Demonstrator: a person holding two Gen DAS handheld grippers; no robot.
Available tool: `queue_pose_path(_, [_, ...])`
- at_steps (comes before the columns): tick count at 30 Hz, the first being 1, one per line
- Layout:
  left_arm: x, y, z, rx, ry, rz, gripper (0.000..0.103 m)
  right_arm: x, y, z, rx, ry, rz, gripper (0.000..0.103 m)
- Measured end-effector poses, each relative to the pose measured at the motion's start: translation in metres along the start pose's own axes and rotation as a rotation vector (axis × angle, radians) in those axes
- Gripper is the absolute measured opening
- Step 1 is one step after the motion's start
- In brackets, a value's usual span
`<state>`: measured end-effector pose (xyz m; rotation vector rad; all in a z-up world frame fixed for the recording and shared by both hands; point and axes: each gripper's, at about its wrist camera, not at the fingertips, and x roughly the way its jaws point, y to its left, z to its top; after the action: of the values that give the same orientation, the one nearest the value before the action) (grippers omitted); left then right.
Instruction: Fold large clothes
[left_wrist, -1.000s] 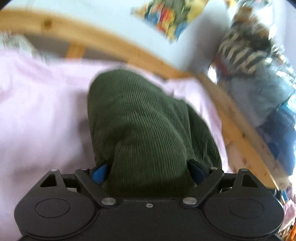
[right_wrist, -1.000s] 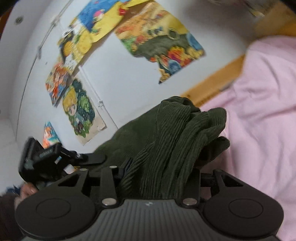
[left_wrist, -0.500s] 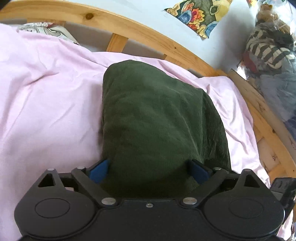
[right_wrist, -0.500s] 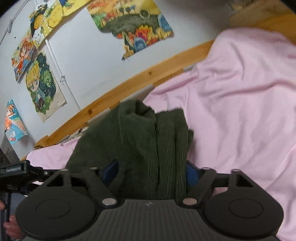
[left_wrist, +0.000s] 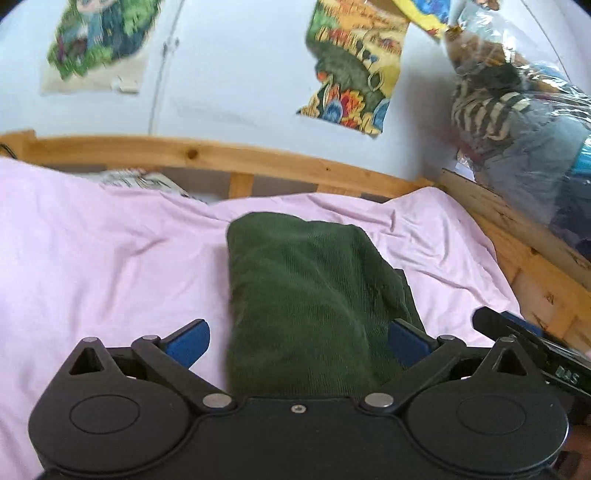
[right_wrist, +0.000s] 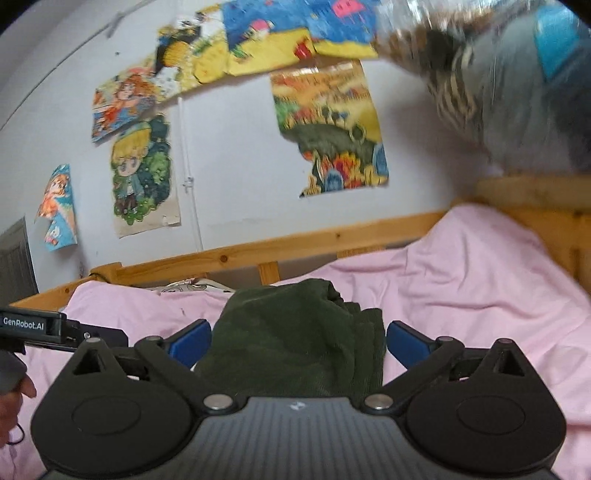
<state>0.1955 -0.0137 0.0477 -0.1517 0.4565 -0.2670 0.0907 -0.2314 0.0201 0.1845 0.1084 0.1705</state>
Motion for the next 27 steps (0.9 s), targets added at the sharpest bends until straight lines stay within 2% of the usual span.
queue_pose_path(5, [-0.044,0.006,-0.020,0.016,-0.003,0.045,0.102,-0.033,0.022,-0.009,-0.021,0.013,-0.029,0.103])
queue_pose_path(9, [-0.063,0.016,-0.037,-0.022,-0.009,0.068,0.102,-0.052,0.032,-0.022,-0.005,0.030,-0.070,0.103])
queue_pose_path(12, [-0.072,0.021,-0.049,-0.014,-0.020,0.093,0.102,-0.057,0.035,-0.029,-0.002,0.047,-0.099,0.103])
queue_pose_path(17, [-0.077,0.025,-0.062,0.019,-0.022,0.122,0.102,-0.065,0.038,-0.041,0.024,0.067,-0.137,0.103])
queue_pose_path(27, [-0.067,0.026,-0.079,0.044,0.003,0.137,0.102,-0.059,0.042,-0.048,-0.014,0.093,-0.139,0.103])
